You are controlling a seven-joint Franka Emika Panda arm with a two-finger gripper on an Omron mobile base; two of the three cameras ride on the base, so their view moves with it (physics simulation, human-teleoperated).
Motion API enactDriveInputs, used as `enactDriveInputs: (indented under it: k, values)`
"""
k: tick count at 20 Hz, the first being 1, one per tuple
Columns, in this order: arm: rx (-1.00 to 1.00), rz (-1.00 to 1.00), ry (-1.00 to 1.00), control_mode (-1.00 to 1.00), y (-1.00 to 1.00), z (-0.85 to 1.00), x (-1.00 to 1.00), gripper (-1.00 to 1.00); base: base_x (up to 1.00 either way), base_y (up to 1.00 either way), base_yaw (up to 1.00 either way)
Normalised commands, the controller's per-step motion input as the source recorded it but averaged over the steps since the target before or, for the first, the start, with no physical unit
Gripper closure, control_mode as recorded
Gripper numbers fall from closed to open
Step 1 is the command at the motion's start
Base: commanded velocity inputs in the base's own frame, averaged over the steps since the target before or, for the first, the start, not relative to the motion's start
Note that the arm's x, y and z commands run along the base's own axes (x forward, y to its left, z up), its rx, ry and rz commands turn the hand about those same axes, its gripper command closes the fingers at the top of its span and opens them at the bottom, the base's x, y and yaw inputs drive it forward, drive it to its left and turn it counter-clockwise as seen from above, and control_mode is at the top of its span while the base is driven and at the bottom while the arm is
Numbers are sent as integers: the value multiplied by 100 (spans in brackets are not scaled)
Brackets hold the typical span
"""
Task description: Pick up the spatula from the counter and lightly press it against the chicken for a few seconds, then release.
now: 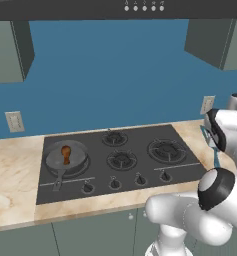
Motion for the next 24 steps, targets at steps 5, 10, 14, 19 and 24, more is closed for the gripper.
enactDriveInputs:
  k: [5,10,14,19,24]
  values:
    - [6,1,0,-100,-9,-3,5,-100,0,0,0]
    - [10,0,0,-100,-1,-10,10,-100,0,0,0]
    - [4,0,0,-100,-1,-14,7,-100,0,0,0]
    - [0,0,0,-100,-11,-23,8,-100,0,0,0]
    - [0,0,0,-100,-10,-22,12,-100,0,0,0]
